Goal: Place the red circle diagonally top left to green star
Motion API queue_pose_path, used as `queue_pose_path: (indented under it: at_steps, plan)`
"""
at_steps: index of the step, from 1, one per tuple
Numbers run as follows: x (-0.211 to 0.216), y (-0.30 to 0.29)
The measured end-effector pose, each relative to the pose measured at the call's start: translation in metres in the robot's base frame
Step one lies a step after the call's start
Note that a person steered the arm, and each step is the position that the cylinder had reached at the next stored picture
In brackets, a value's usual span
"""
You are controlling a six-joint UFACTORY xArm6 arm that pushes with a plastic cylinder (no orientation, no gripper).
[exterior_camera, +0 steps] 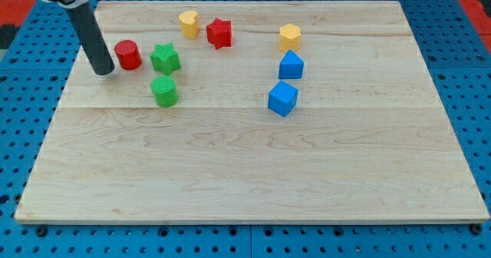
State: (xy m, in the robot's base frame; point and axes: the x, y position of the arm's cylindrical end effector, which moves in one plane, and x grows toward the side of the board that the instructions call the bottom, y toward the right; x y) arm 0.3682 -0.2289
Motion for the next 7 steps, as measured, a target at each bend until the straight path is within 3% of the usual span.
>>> queue_pose_path:
  at_steps: [2, 3, 4, 7]
  plan:
    - [-0.012, 0.0]
    - [0.011, -0.016]
    - [0.031, 0.032]
    - [-0.021, 0.044]
